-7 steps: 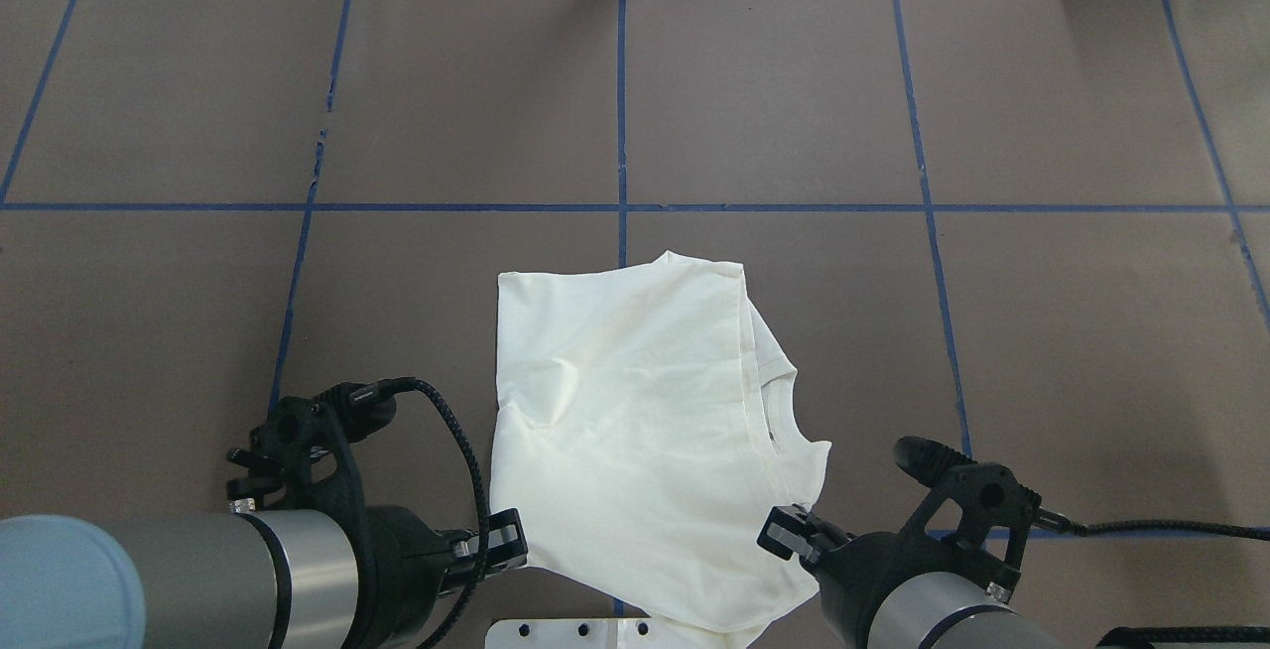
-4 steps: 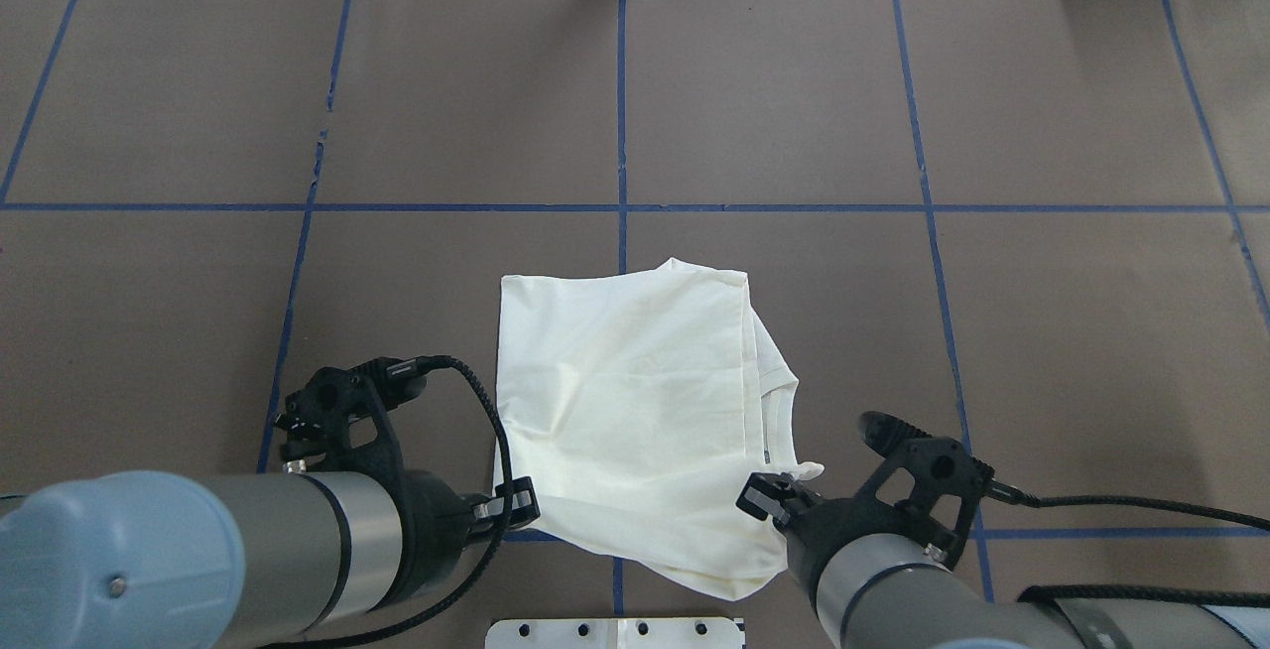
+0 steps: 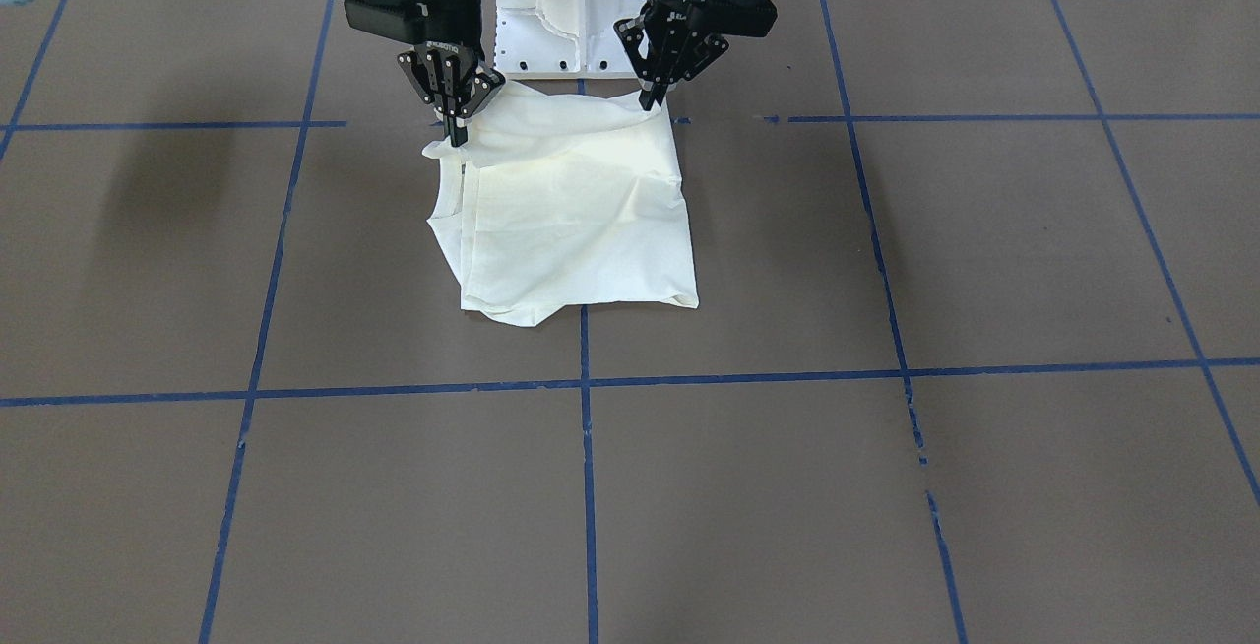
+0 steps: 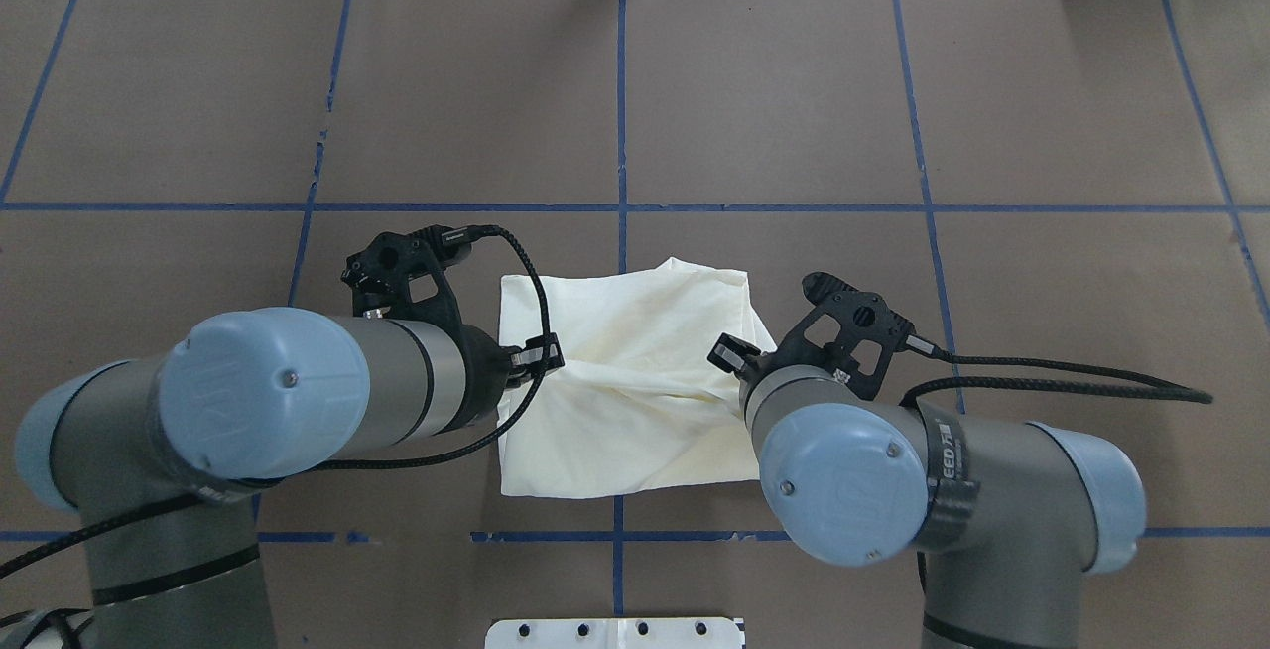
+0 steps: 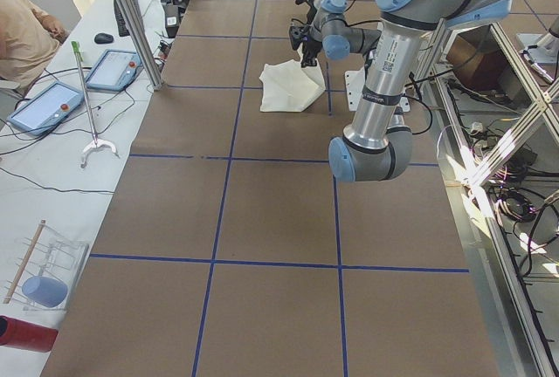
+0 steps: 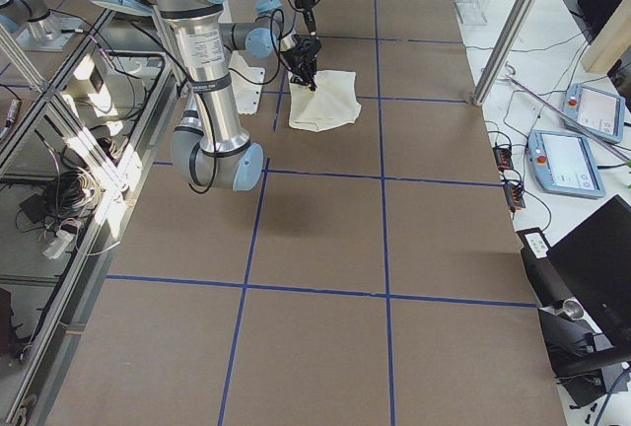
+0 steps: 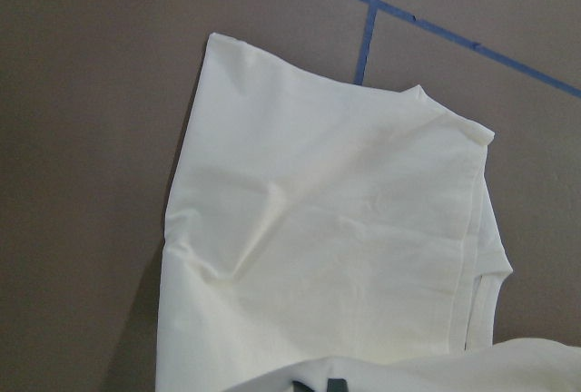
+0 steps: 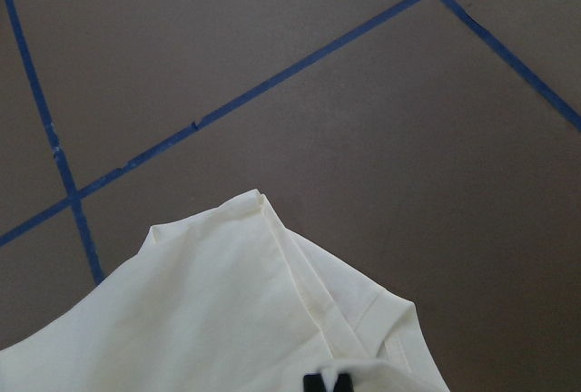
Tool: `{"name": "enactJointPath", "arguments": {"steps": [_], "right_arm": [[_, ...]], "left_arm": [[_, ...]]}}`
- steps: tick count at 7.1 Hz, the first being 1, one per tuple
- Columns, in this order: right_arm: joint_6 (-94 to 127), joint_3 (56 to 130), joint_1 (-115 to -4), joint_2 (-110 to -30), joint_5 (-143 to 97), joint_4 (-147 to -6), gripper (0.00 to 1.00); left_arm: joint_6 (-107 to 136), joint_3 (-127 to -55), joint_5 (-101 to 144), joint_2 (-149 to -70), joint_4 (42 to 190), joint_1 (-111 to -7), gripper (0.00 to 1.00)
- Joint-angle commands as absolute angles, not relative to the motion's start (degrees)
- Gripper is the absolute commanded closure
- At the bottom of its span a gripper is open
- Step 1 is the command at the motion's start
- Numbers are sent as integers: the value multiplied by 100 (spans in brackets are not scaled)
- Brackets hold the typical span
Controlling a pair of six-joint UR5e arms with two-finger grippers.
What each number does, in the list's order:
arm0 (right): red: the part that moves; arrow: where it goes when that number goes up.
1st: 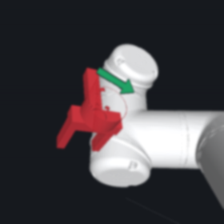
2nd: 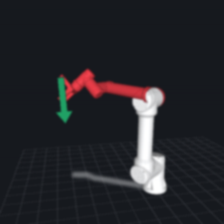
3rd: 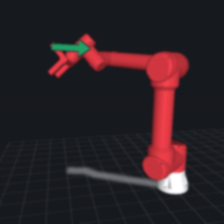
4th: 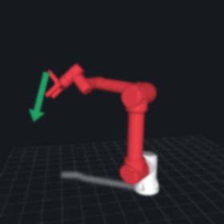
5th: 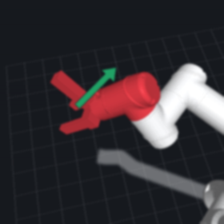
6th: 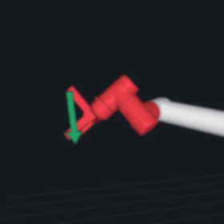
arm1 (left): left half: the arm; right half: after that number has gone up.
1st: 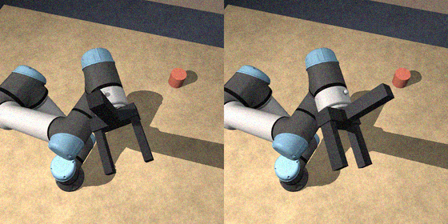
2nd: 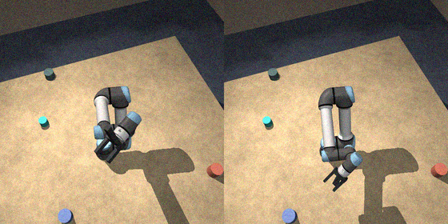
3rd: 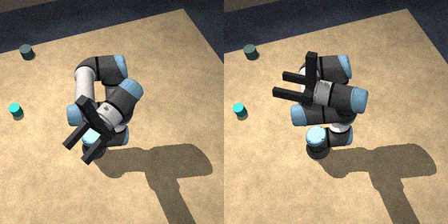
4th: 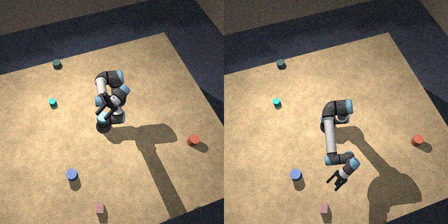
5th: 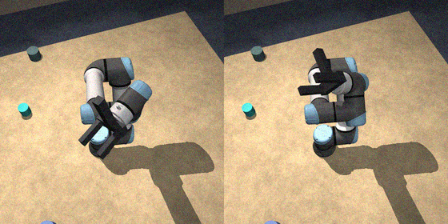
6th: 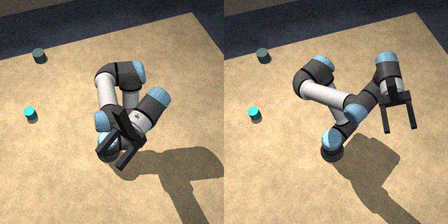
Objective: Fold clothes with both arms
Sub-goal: 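Lift the near edge with both grippers and fold it away from the robot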
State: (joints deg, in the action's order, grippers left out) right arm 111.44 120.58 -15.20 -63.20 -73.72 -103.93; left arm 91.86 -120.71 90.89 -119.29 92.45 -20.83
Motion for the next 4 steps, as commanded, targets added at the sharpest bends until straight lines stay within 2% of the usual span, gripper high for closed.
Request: {"name": "enactJointPath", "arguments": {"steps": [1, 4], "right_arm": [[10759, 11008, -2020, -6240, -7602, -9461, 100], [10530, 10110, -2118, -6100, -7638, -8887, 100]], "left_arm": [[8912, -11481, 9097, -12041, 9649, -2337, 100], [8895, -10577, 9070, -12182, 10174, -2338, 100]]}}
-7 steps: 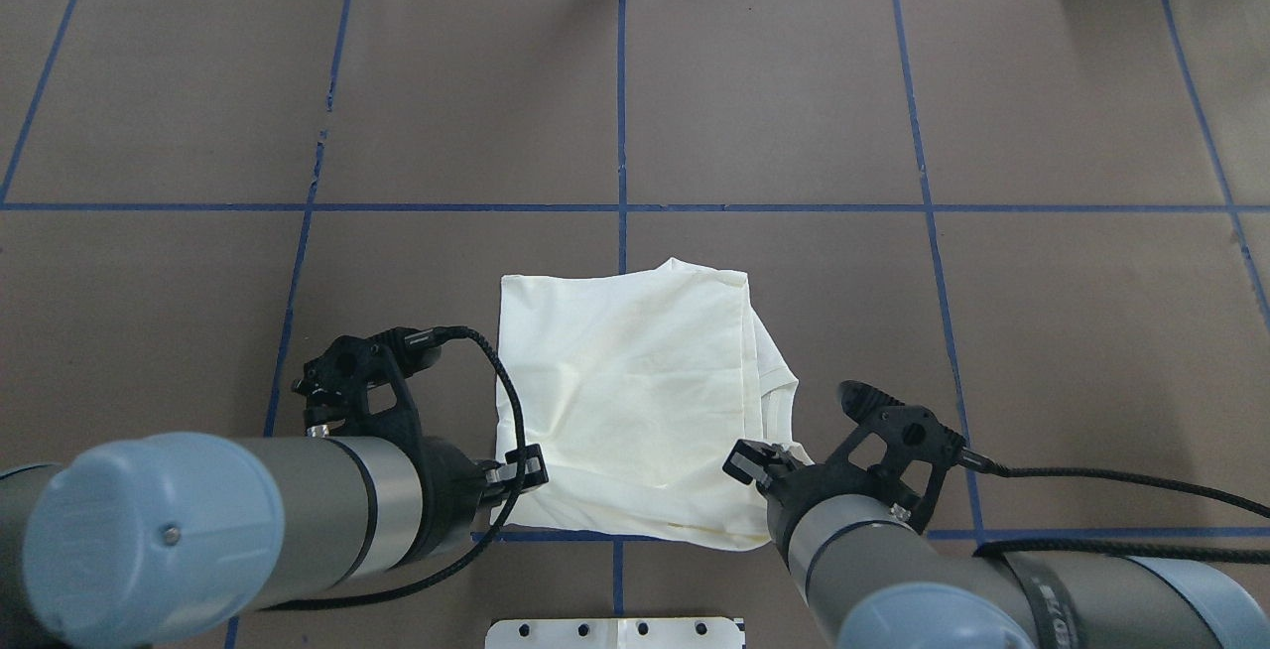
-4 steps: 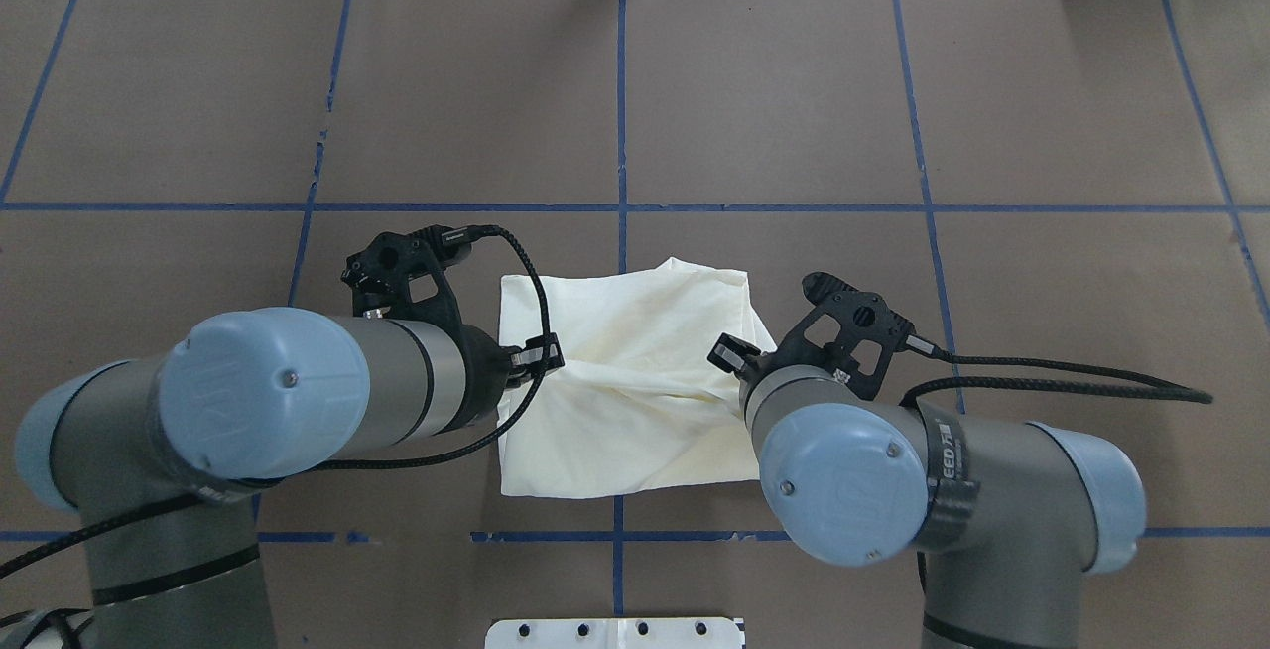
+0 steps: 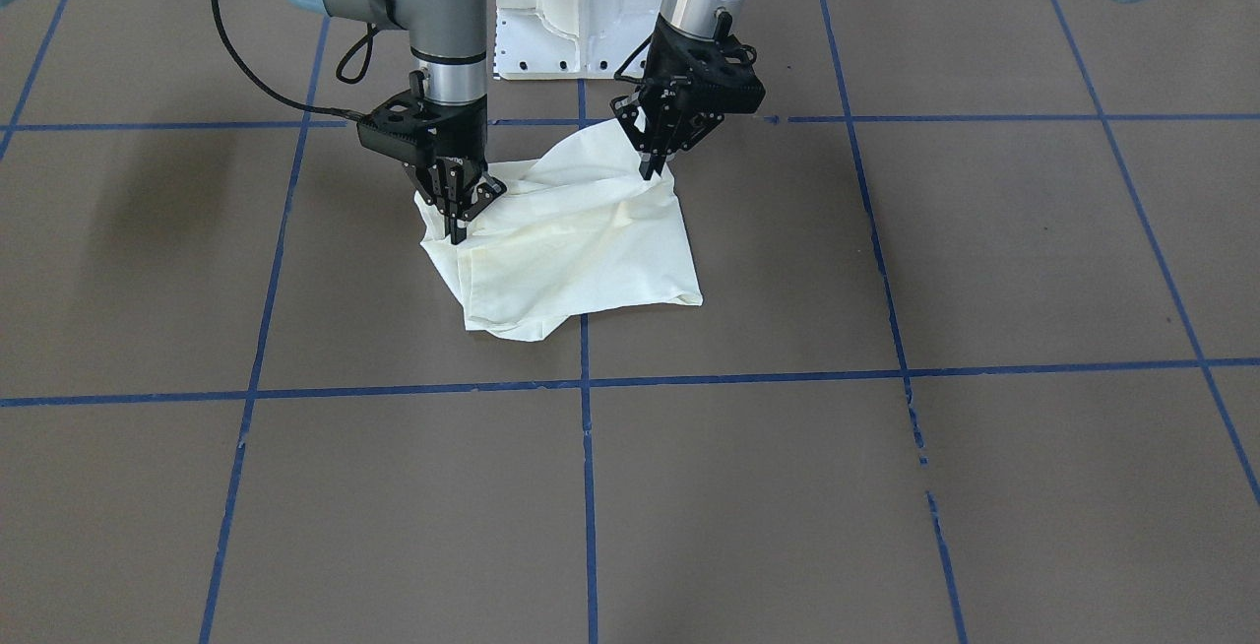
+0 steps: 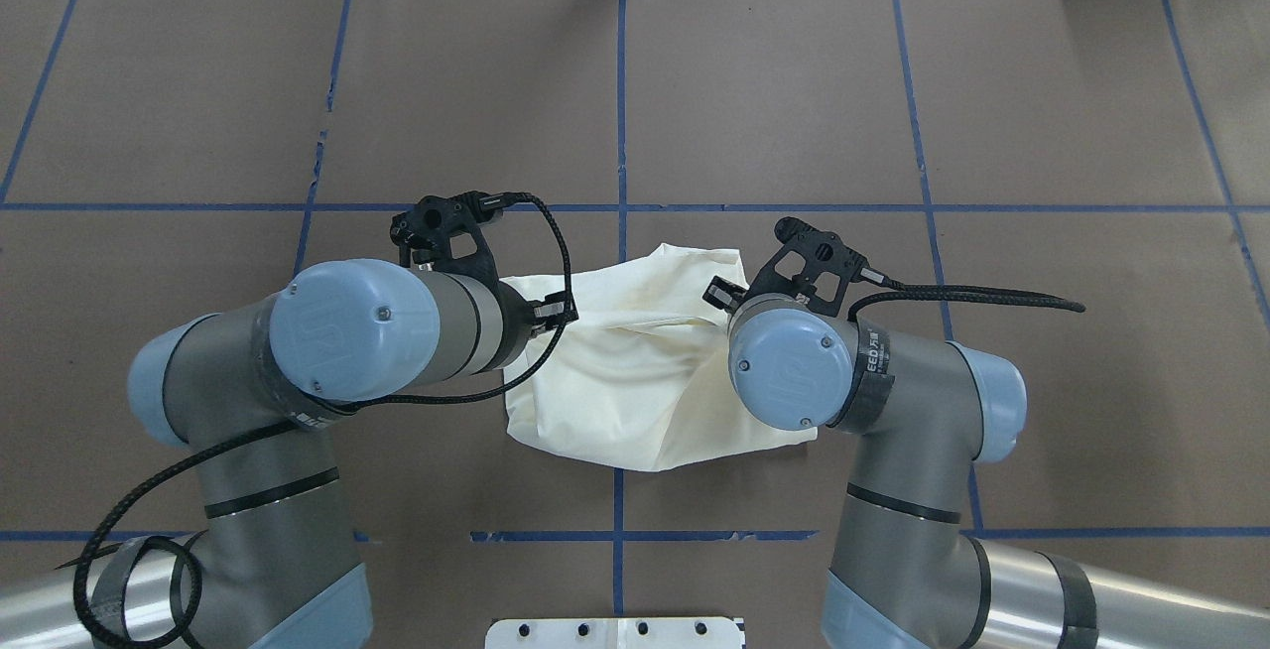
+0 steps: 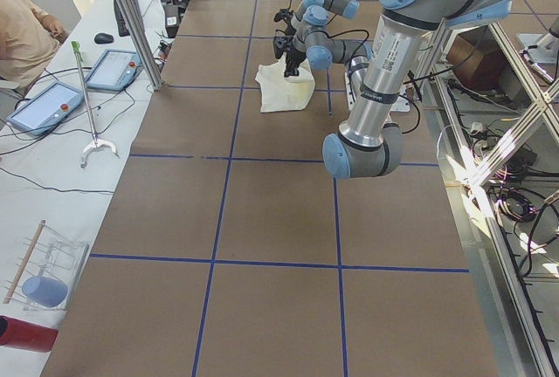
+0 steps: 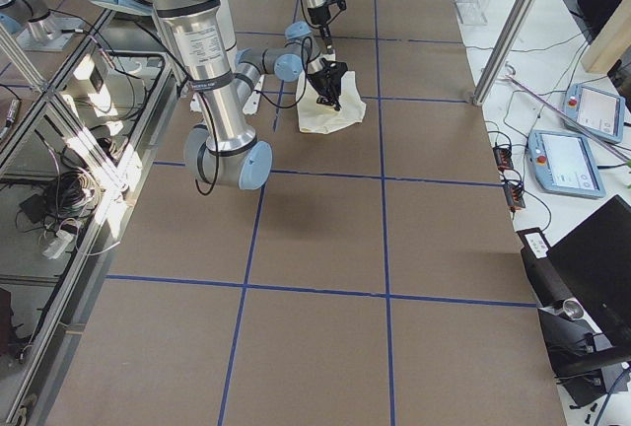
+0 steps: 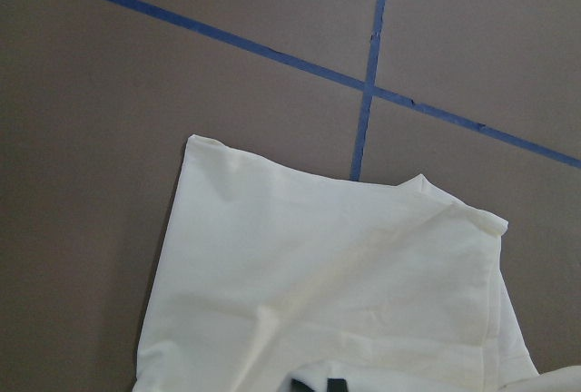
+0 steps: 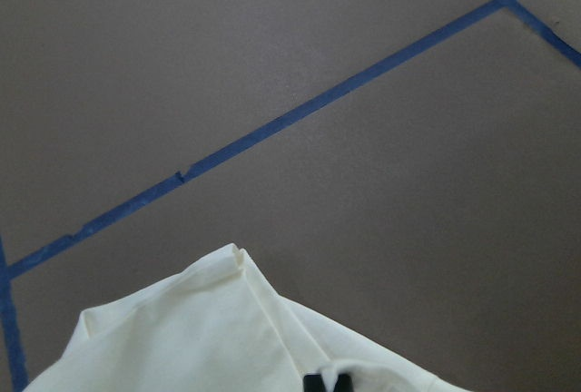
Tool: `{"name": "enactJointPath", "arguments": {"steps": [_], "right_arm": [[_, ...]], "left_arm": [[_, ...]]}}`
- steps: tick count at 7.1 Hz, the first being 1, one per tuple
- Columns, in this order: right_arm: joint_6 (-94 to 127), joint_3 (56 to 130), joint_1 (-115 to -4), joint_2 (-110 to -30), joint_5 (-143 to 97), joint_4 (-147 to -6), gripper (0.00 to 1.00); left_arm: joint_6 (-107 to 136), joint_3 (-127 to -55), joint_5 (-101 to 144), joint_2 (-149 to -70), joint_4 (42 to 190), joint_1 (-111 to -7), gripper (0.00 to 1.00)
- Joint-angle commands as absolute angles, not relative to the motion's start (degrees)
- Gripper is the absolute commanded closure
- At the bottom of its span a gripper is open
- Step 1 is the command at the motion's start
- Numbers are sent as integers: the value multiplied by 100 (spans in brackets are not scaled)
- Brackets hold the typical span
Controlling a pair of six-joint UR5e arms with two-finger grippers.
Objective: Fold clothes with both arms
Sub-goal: 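Lift the near edge with both grippers and fold it away from the robot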
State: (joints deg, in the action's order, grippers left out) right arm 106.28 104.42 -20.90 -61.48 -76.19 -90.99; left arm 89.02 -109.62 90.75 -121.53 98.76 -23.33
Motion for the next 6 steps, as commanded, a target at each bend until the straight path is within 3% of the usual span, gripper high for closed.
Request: {"name": "enactJointPath", "arguments": {"steps": [1, 2, 3, 4, 5, 6], "right_arm": [[10442, 9873, -2153, -6065, -7655, -8729, 100], [10293, 9679, -2206, -5951, -7690, -8641, 100], [10092, 9433, -2250, -5820, -7699, -8570, 88], [9907, 9318, -2250, -5810, -7708, -8482, 9], [9792, 9299, -2294, -5792, -7717, -8464, 0], [9347, 9342, -2424, -5714, -7908, -8264, 0]], "left_arm": [[8895, -10312, 9062, -12190, 10404, -2338, 100], [8851, -10188, 9062, -12190, 10502, -2338, 100], [8851, -10152, 9070, -12190, 10503, -2338, 100], [8851, -10160, 9070, -12190, 10512, -2329, 92], [8337, -10204, 9079, -12182, 10512, -2338, 1], [7871, -10317, 9097, -12164, 10503, -2442, 0]]}}
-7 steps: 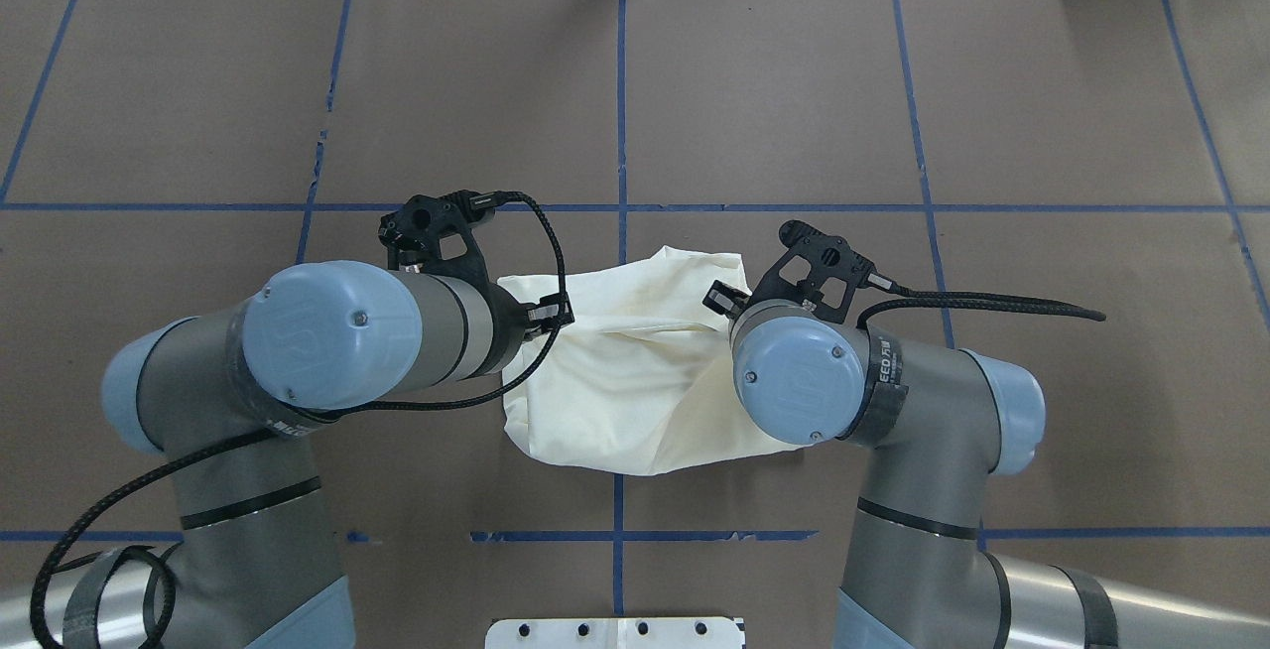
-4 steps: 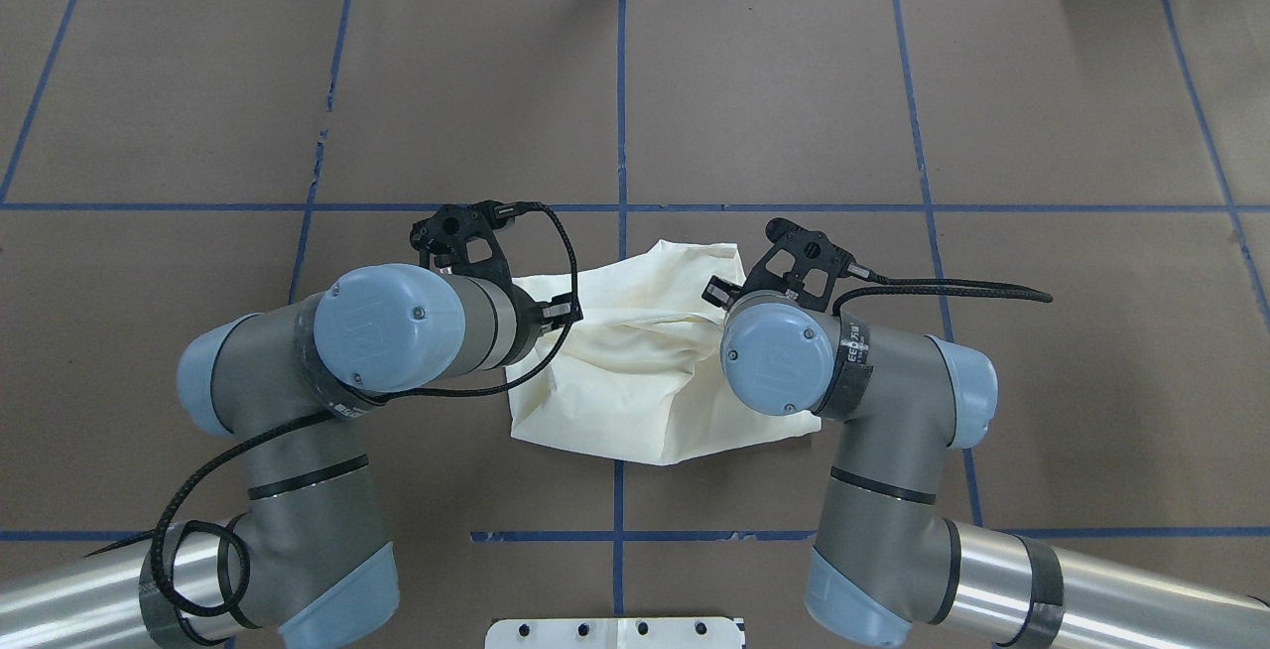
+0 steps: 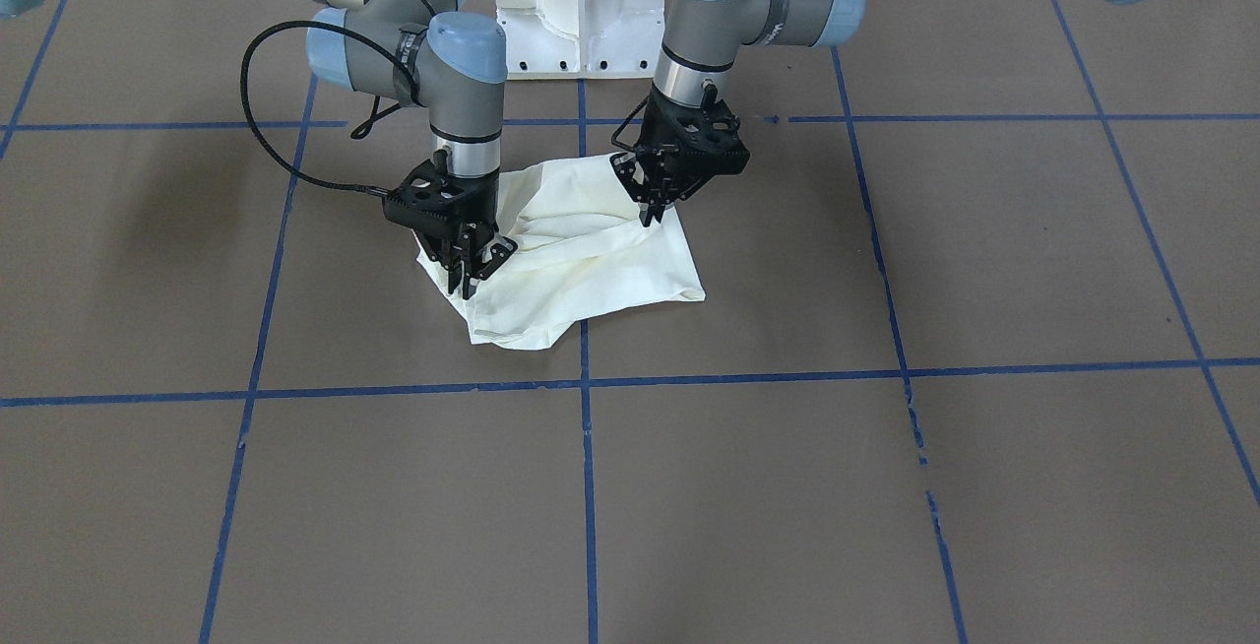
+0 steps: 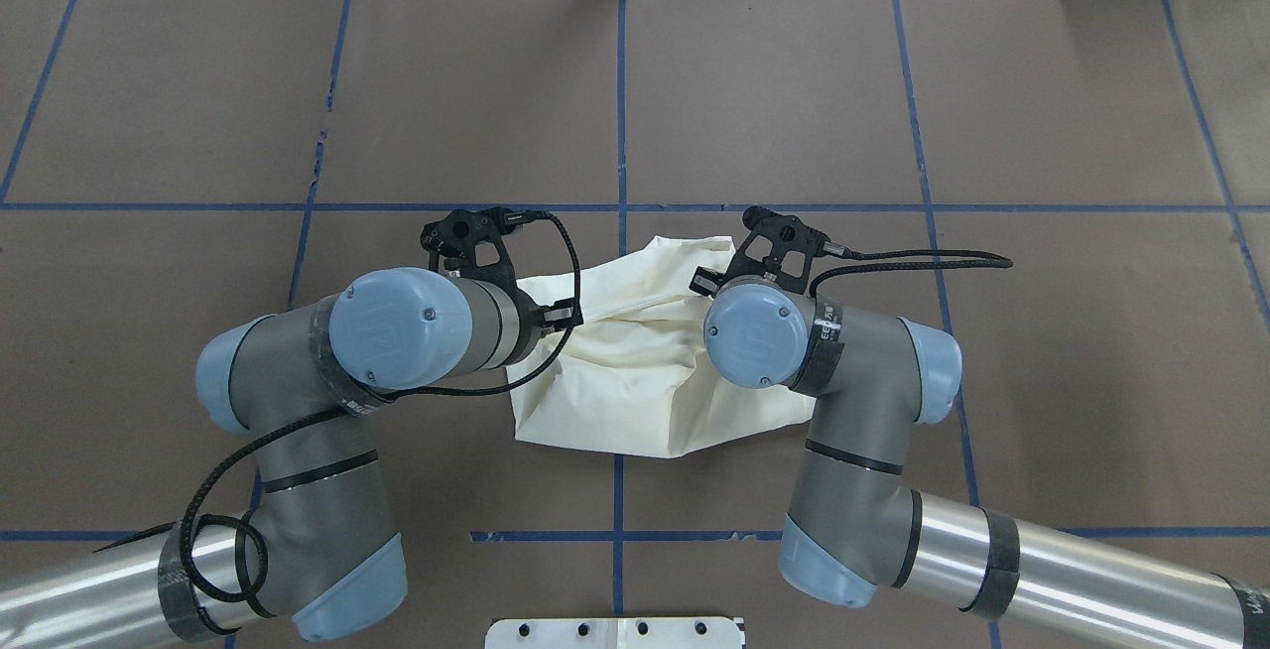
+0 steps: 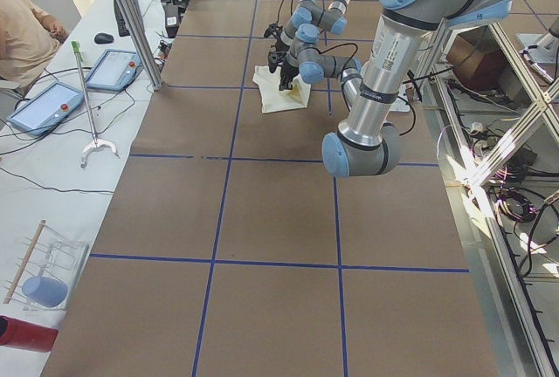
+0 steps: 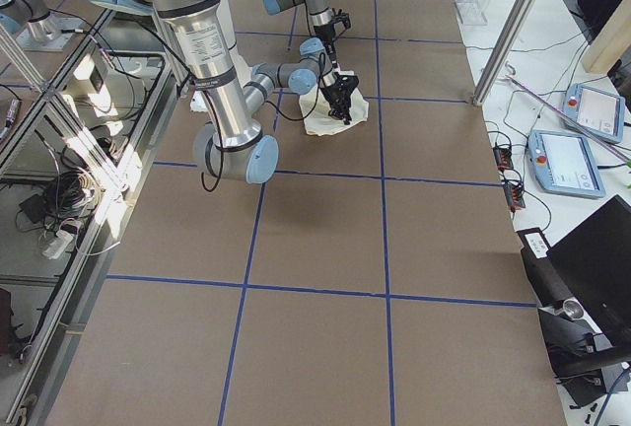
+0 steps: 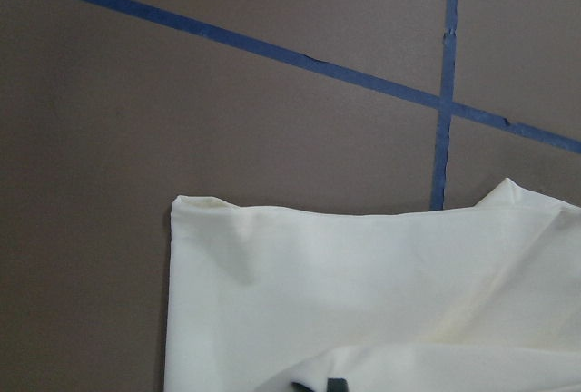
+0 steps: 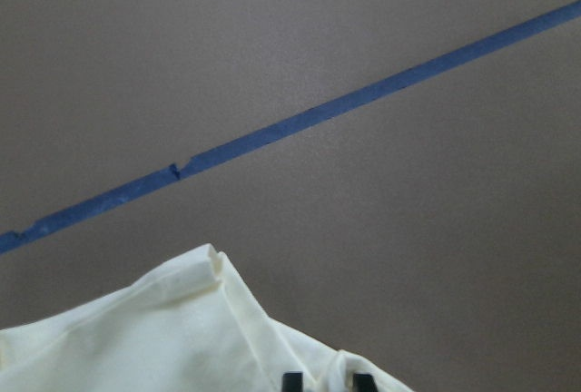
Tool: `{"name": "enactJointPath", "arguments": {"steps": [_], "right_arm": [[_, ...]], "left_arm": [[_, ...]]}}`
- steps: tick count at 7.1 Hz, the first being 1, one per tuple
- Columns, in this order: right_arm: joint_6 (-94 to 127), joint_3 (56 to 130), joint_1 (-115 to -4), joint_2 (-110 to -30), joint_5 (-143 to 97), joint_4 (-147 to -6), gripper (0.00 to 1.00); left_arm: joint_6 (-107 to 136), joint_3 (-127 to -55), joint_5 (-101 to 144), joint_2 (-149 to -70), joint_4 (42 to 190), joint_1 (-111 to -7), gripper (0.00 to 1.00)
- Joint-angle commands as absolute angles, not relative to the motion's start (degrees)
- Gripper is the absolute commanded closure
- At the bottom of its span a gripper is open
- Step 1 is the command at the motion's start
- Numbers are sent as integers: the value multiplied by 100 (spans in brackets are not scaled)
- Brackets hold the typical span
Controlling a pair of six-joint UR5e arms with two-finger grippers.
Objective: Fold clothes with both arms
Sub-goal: 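Lift the near edge with both grippers and fold it away from the robot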
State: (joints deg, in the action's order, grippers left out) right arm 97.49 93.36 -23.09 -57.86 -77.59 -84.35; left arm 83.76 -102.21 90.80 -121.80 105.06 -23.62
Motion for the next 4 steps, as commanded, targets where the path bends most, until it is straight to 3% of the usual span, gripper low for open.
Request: {"name": "enactJointPath", "arguments": {"steps": [1, 4], "right_arm": [[9082, 9465, -2643, -5635, -8458, -8210, 0], [8271, 10002, -2463, -5652, -8552, -8218, 0]], "left_arm": [[7475, -10449, 9462, -12121, 10512, -2774, 0], [6522, -10521, 10160, -11971, 10642, -3313, 0]]}}
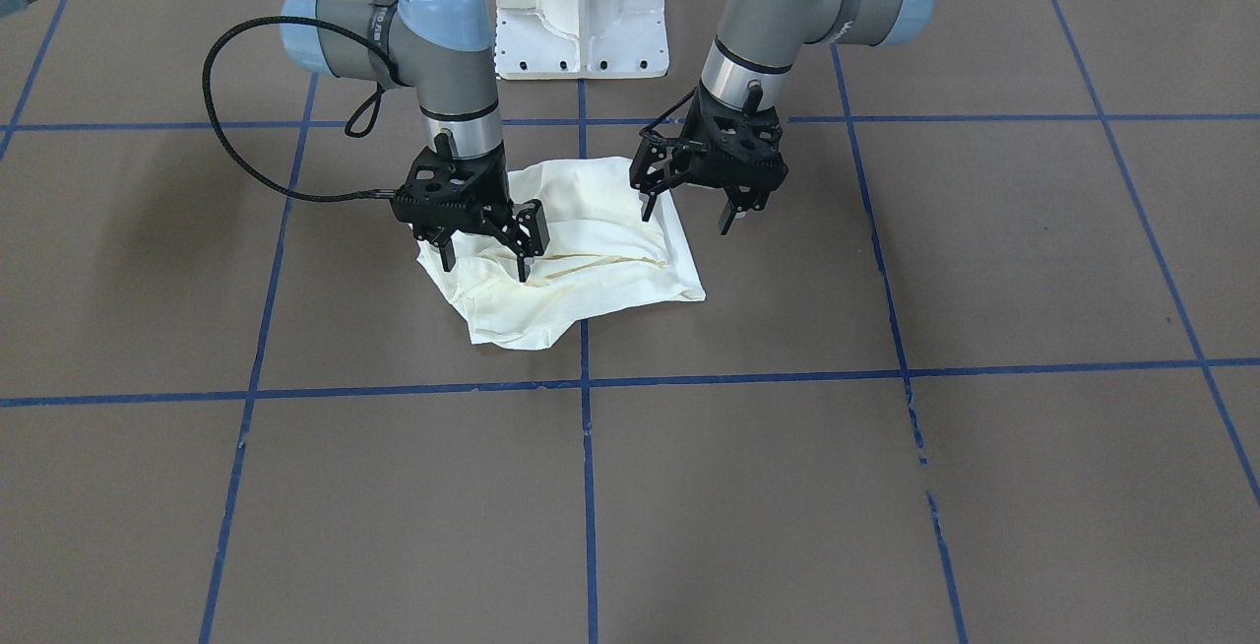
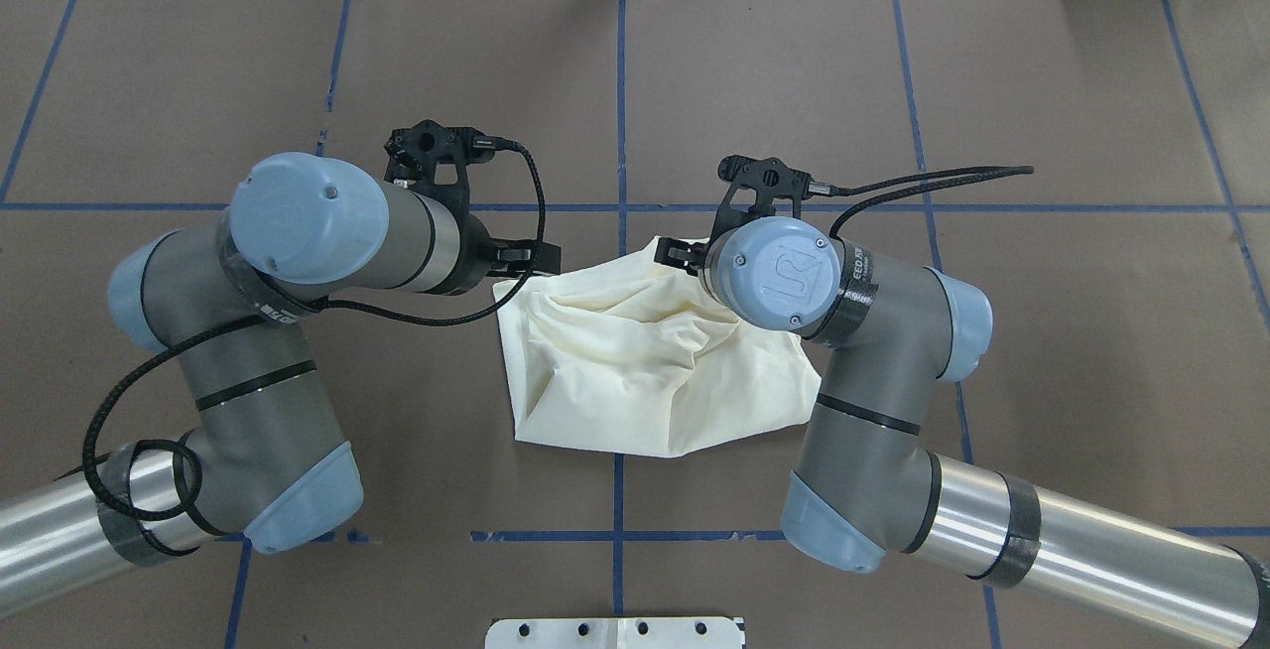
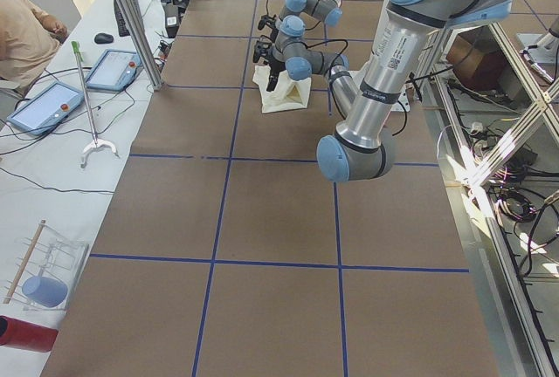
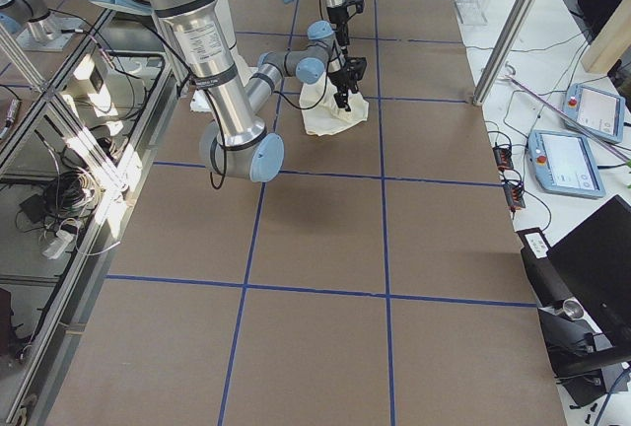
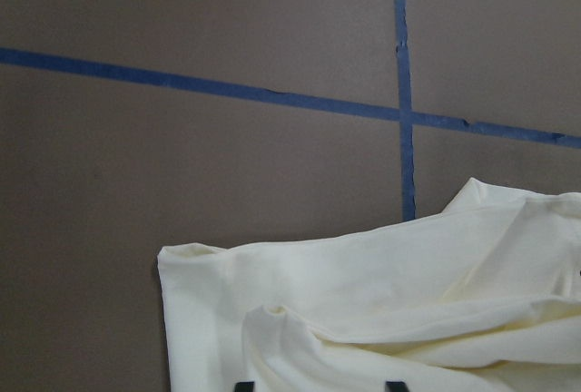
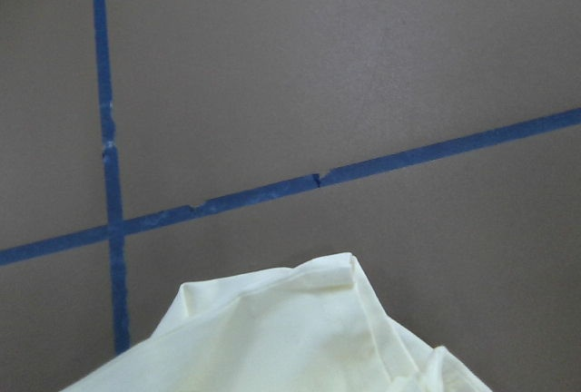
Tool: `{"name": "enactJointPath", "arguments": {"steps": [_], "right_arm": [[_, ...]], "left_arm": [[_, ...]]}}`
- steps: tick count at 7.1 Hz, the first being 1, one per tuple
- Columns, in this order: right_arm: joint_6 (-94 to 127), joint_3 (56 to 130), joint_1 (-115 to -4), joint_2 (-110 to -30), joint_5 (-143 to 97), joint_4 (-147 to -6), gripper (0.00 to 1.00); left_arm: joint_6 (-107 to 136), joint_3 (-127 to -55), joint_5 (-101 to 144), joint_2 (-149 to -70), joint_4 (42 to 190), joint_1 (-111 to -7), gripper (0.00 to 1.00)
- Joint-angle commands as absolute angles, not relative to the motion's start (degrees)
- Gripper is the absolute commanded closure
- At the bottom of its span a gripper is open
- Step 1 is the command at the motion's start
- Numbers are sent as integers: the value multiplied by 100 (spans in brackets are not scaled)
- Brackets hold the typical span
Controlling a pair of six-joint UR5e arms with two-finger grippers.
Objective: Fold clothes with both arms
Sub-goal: 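Release the shirt and raise the right gripper away while the left gripper draws back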
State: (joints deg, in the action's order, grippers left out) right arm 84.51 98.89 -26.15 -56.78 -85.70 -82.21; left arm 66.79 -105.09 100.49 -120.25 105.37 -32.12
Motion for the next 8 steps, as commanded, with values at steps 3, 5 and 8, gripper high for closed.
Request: {"name": "enactJointPath", "arguments": {"steps": [3, 5, 8], "right_arm": [[7771, 9967, -1891, -5791, -8184, -8218, 0], [7096, 9617, -1959, -5801, -8025, -8200, 0], [6744, 8845, -2774, -5739, -8051, -8131, 0]], "left_arm": [[6557, -10512, 10160, -11971, 10661, -3305, 0], [6583, -10512, 10160, -11971, 10661, -3296, 0], [6592, -10521, 10160, -11971, 10670, -3296, 0]]}}
